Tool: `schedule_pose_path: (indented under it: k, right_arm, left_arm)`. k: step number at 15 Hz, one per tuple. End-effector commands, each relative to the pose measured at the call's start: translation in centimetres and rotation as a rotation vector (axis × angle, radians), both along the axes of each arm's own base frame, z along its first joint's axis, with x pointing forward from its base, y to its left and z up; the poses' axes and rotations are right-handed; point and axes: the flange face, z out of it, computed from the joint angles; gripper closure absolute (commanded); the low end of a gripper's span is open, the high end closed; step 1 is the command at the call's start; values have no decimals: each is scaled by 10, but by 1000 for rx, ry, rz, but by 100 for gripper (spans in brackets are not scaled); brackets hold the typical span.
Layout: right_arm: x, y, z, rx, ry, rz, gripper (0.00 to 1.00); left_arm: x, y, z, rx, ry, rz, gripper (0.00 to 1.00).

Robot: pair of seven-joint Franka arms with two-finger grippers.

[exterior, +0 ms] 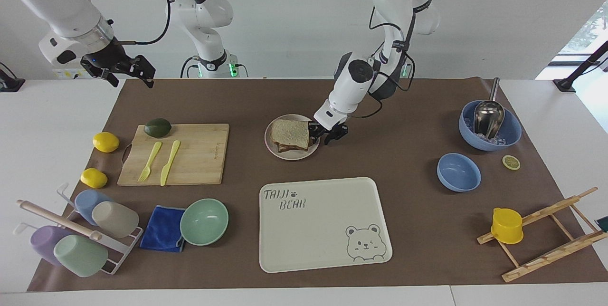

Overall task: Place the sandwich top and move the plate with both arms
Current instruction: 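Close the left gripper on the plate rim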

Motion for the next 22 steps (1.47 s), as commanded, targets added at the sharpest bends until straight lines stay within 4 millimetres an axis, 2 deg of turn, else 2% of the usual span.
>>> schedule_pose_path:
  k: [1, 4, 6, 8, 14, 16, 22]
  right_arm:
    - [-3, 0, 1, 14, -9, -16, 0]
    - [-4, 0, 2, 14, -11, -16, 0]
    - [-3, 0, 2, 14, -11, -16, 0]
    - [-3, 0, 1, 14, -9, -16, 0]
    - [-3, 0, 2, 14, -11, -16, 0]
    - [-3, 0, 1, 14, -9, -16, 0]
    - [-3, 0, 1, 14, -9, -16, 0]
  left_arm:
    - [-9, -1, -2, -7, 1, 10, 55]
    - [-10, 3, -6, 0, 6, 7, 59]
    - [-11, 2, -8, 1, 7, 5, 67]
    - [-13, -1, -9, 2, 8, 7, 68]
    - [-18, -3, -18, 7, 8, 8, 80]
    - [-19, -3, -18, 7, 8, 10, 99]
    - [-12, 6, -19, 12, 24, 41, 100]
